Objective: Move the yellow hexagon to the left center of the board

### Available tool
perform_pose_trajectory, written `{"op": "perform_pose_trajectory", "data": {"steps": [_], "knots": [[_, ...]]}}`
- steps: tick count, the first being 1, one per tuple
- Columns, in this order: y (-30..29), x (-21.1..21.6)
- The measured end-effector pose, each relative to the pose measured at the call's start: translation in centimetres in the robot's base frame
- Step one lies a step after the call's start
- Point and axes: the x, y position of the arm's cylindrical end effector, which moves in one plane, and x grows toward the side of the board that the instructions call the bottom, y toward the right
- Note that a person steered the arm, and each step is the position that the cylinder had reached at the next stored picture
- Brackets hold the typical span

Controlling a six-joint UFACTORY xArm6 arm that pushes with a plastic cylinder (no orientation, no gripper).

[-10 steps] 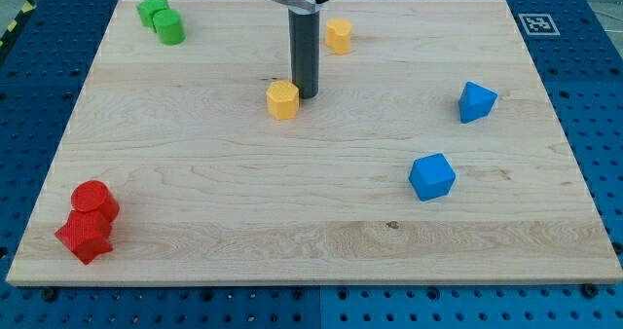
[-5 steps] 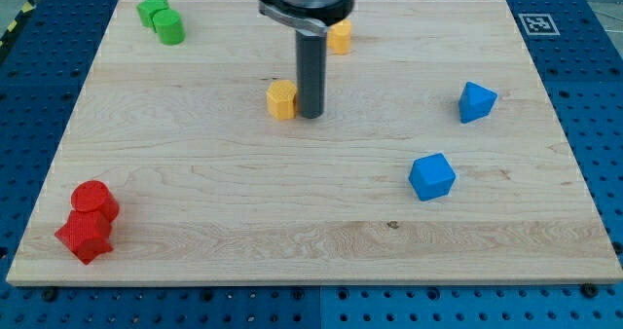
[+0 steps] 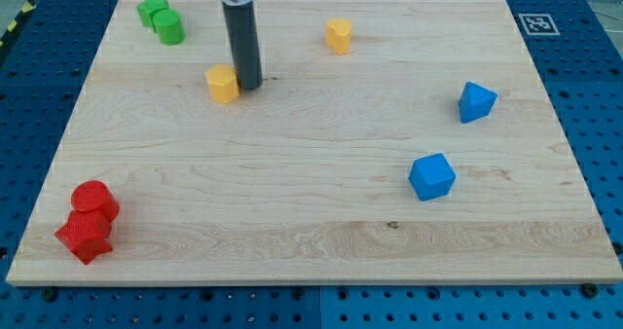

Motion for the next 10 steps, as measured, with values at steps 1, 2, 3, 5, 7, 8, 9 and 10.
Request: {"op": "perform_pose_trajectory", "data": {"steps": [1, 2, 3, 5, 7, 8, 9, 10], "knots": [[-2.4, -0.2], [-5.0, -0.2], [-6.4, -0.2], [-6.2, -0.1], [-5.8, 1.7], [-7.3, 2.0], [-8.7, 1.9], [-8.7, 1.8]]}}
